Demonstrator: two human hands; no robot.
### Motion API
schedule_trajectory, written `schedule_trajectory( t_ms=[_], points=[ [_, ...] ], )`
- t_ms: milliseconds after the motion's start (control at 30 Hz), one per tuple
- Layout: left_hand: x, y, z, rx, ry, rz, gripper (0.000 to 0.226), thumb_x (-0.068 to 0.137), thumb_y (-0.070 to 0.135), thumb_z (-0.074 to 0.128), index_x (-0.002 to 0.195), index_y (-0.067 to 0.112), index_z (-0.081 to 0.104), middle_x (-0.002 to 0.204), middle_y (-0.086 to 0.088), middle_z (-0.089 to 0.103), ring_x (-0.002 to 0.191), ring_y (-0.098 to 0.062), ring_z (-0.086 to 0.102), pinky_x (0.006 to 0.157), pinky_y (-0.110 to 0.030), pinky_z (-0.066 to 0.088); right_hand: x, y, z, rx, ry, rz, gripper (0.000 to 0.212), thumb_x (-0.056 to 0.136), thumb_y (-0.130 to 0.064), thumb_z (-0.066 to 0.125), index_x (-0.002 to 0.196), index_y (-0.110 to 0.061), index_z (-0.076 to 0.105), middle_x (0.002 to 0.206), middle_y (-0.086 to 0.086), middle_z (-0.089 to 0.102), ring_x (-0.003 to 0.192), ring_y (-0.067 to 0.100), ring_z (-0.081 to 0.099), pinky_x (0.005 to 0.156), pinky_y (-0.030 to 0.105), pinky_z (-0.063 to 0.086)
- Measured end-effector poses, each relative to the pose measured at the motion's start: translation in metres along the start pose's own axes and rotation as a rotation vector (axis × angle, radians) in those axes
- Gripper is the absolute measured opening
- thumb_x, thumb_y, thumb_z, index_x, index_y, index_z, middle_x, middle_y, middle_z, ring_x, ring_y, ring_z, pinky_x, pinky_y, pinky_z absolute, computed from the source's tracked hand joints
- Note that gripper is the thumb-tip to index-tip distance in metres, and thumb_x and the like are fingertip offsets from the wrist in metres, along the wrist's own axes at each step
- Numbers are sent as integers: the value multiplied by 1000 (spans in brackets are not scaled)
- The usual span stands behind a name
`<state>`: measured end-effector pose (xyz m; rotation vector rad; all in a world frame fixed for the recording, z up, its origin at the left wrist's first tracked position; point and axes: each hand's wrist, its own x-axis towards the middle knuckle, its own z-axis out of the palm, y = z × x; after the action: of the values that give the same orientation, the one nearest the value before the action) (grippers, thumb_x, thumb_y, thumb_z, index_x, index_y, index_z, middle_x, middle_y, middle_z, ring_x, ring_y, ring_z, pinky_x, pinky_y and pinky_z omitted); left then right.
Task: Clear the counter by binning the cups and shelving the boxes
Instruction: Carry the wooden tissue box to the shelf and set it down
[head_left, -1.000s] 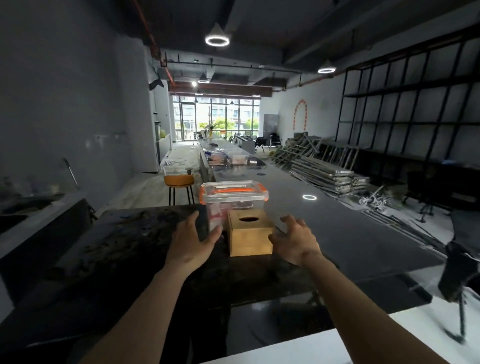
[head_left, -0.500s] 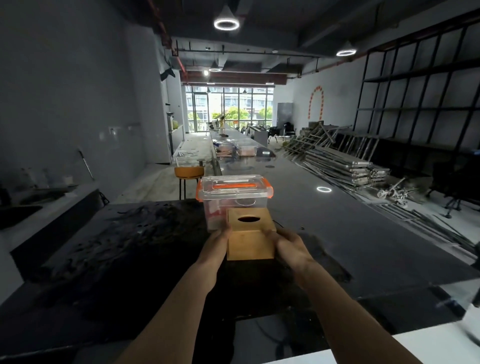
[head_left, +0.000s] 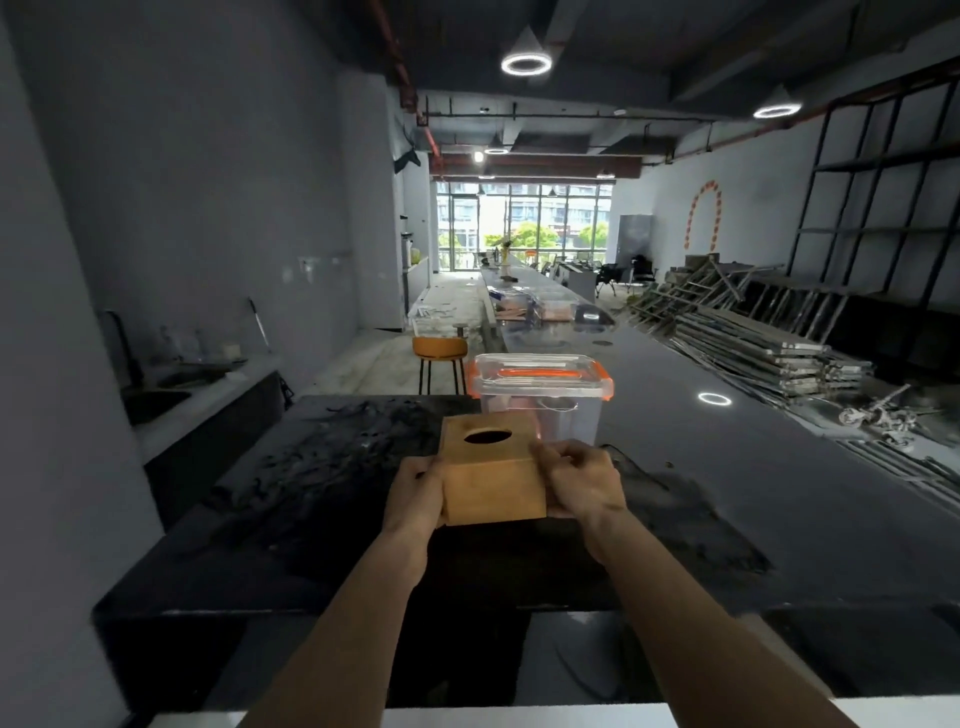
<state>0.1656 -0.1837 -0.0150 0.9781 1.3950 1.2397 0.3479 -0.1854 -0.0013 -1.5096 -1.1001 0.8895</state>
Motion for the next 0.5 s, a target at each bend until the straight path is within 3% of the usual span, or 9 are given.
schedule_trajectory(
  t_ms=[133, 267, 400, 467, 500],
  points=[
    [-40, 12, -111, -47, 230, 58, 24, 99, 40, 57, 103, 17, 62, 113, -9, 65, 100, -25, 64, 85, -42, 57, -59, -33, 86, 32, -202, -40, 22, 93, -44, 72, 91, -22, 71, 113, 16, 74, 106, 38, 73, 82, 57, 67],
    [-71, 20, -169, -52, 321, 60, 20, 98, 36, 58, 93, 17, 60, 114, -12, 65, 108, -31, 63, 96, -50, 56, -90, -49, 137, 30, -278, -82, 21, 93, -42, 68, 99, -22, 74, 110, 12, 79, 100, 32, 77, 79, 51, 69],
    [-153, 18, -298, -168, 528, 130, 24, 100, 25, 56, 112, 4, 60, 119, -20, 64, 101, -32, 63, 87, -46, 56, -193, -78, 234, 10, -507, -140, 20, 96, -38, 64, 105, -22, 74, 110, 10, 77, 99, 29, 77, 79, 48, 69],
    [-201, 12, -362, -200, 634, 175, 15, 101, 18, 56, 107, 5, 59, 118, -24, 64, 93, -30, 62, 86, -43, 55, -254, -91, 278, 1, -623, -166, 16, 98, -34, 63, 103, -22, 72, 111, 10, 76, 100, 30, 76, 80, 49, 69],
    [-229, 8, -391, -179, 687, 177, 11, 100, 20, 58, 102, 9, 59, 120, -25, 64, 97, -32, 63, 93, -47, 55, -285, -96, 298, -2, -676, -183, 14, 98, -33, 63, 102, -22, 72, 110, 9, 76, 98, 29, 76, 80, 48, 69]
  ],
)
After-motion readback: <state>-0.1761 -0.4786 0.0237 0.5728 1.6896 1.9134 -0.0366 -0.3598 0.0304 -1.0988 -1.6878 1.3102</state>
